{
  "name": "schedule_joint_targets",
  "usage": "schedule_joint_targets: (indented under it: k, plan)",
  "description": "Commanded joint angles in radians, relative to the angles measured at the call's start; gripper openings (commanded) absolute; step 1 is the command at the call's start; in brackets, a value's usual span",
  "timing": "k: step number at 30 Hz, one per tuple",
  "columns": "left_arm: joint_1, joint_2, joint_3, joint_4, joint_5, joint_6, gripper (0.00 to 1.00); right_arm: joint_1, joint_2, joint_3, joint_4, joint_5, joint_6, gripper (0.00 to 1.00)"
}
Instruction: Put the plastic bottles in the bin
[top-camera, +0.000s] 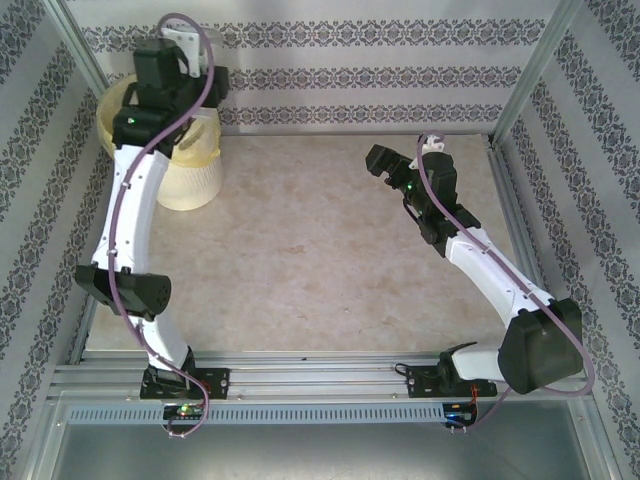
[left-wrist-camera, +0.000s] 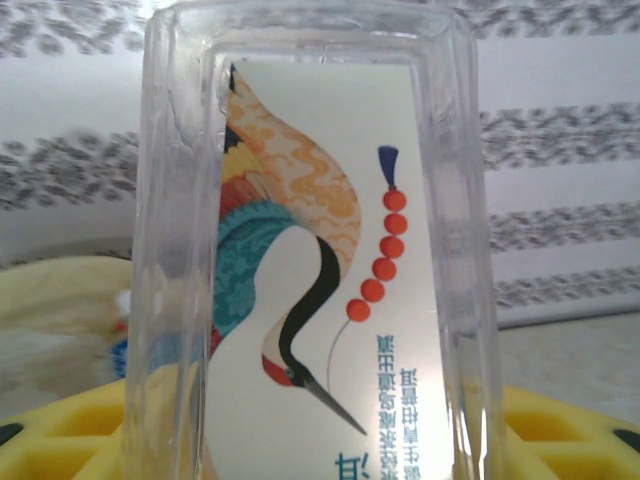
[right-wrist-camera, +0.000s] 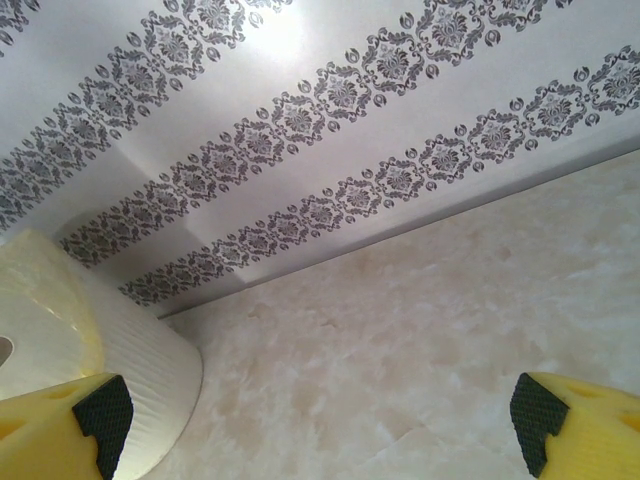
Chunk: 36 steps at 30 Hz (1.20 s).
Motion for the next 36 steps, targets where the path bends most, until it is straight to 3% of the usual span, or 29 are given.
schedule_joint_targets:
  k: [1,5,13,21,28,33,36]
  plan:
    - [0.073,0.104,0.054,-0.017,0.091,0.124,0.52,0.001,-0.031,-0.017,0.036,-0.003,0.014,0.98]
    - [0.134,0.198,0.142,-0.016,0.161,0.172,0.51,0.001,-0.048,-0.027,0.026,0.011,0.009,0.98]
    - [0.226,0.295,0.131,0.131,0.337,0.205,0.51,0.004,-0.062,-0.037,0.009,0.029,0.009,0.98]
    - [0.241,0.313,0.092,-0.002,0.437,0.349,0.53,0.01,-0.062,-0.041,0.007,0.048,0.006,0.98]
    - [0.286,0.25,0.105,-0.049,0.362,0.388,0.67,0.01,-0.057,-0.019,-0.008,0.048,-0.019,0.98]
    - [0.294,0.207,0.115,-0.069,0.393,0.382,0.99,0.008,-0.055,-0.021,-0.008,0.053,-0.02,0.98]
    - [0.294,0.198,0.13,-0.048,0.463,0.288,1.0,0.007,-0.051,-0.017,-0.009,0.053,-0.02,0.98]
